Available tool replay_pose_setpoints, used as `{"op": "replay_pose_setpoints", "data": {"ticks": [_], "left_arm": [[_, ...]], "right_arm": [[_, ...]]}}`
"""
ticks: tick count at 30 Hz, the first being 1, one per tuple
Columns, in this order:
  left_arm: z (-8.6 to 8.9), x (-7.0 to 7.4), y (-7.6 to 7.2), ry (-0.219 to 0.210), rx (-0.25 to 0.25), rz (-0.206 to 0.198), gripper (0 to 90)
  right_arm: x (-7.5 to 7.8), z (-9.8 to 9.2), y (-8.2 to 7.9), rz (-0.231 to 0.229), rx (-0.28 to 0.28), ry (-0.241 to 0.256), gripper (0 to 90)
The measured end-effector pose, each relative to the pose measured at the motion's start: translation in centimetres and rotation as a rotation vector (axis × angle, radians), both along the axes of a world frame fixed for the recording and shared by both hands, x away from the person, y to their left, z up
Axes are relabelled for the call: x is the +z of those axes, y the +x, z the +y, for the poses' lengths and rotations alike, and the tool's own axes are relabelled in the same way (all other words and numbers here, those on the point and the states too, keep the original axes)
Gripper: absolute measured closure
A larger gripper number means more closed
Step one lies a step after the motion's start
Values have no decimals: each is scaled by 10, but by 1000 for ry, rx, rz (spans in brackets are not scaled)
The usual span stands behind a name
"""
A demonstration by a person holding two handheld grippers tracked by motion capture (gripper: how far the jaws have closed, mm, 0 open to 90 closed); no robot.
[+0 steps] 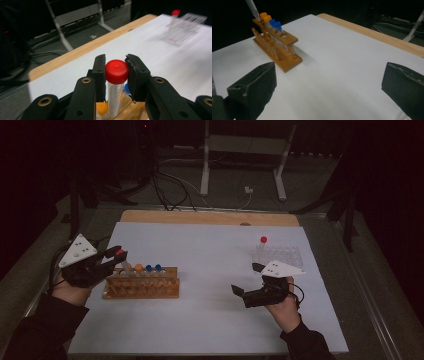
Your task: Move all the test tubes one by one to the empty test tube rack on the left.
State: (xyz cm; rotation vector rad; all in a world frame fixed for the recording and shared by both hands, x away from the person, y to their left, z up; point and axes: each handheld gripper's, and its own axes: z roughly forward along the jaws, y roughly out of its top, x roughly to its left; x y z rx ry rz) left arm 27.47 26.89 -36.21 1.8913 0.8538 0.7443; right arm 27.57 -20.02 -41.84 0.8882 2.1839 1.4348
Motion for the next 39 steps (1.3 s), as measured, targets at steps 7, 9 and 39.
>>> {"op": "replay_pose_setpoints", "data": {"ticks": [7, 9, 39], "left_arm": [[16, -8, 5, 2, 68, -5, 716], [18, -12, 7, -4, 79, -7, 716], [18, -70, 23, 14, 93, 106, 715]], "right_arm": [[-1, 0, 0, 9, 5, 5, 0], [0, 0, 0, 10, 4, 5, 0], [1, -3, 1, 13, 9, 12, 0]]}}
